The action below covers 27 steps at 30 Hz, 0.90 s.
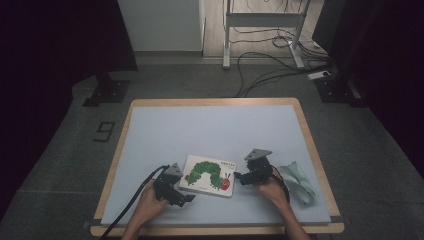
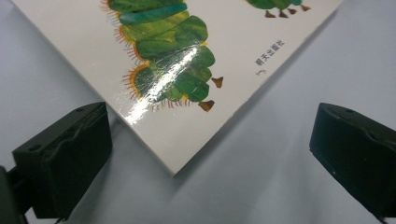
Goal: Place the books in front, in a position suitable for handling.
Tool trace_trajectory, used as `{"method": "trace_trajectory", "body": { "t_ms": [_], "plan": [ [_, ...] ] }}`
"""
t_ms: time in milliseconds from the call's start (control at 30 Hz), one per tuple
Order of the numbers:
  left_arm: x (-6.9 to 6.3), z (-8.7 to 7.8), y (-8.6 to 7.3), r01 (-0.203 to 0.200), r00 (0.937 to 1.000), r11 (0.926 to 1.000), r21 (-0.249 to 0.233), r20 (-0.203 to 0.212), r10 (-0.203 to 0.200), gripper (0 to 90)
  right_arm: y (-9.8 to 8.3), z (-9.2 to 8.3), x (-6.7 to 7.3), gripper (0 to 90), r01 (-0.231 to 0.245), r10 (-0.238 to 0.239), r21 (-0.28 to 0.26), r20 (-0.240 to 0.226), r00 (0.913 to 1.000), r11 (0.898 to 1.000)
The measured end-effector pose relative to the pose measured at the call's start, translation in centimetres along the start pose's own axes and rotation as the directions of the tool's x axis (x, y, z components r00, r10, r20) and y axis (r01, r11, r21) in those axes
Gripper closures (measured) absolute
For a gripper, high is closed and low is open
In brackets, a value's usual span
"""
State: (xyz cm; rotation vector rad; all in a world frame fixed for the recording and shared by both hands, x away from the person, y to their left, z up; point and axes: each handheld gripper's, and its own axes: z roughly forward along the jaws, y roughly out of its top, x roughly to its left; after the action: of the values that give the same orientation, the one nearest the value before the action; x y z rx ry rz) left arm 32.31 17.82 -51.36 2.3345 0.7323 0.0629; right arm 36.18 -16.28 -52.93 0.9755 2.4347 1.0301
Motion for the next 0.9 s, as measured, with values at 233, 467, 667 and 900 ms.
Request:
{"method": "trace_trajectory", "body": {
  "t_ms": [233, 467, 667, 900],
  "plan": [
    [2.6, -2.7, -0.3, 0.004, 0.9924, 0.9997, -0.024, -0.122, -0.007, 0.0, -0.1, -1.1, 0.8, 9.9, -0.008, 0.006, -0.034, -0.068, 0.9977, 0.999],
    [5.1, -3.0, -1.1, 0.045, 0.9832, 0.9988, -0.022, -0.176, -0.048, 0.0, -0.1, -1.9, 2.3, 0.0, 0.024, -0.029, -0.042, -0.121, 0.9922, 0.999],
    [5.7, -1.4, -1.6, 0.029, 0.9807, 0.9990, 0.034, -0.194, -0.022, 0.0, -0.3, -1.7, 3.4, 0.0, 0.039, -0.043, -0.028, -0.152, 0.9875, 0.999],
    [4.8, -0.7, -1.4, 0.003, 0.9827, 0.9999, 0.010, -0.185, -0.001, 0.0, -0.6, -1.1, 4.2, 0.0, 0.052, -0.053, -0.012, -0.173, 0.9835, 0.999]
  ]
}}
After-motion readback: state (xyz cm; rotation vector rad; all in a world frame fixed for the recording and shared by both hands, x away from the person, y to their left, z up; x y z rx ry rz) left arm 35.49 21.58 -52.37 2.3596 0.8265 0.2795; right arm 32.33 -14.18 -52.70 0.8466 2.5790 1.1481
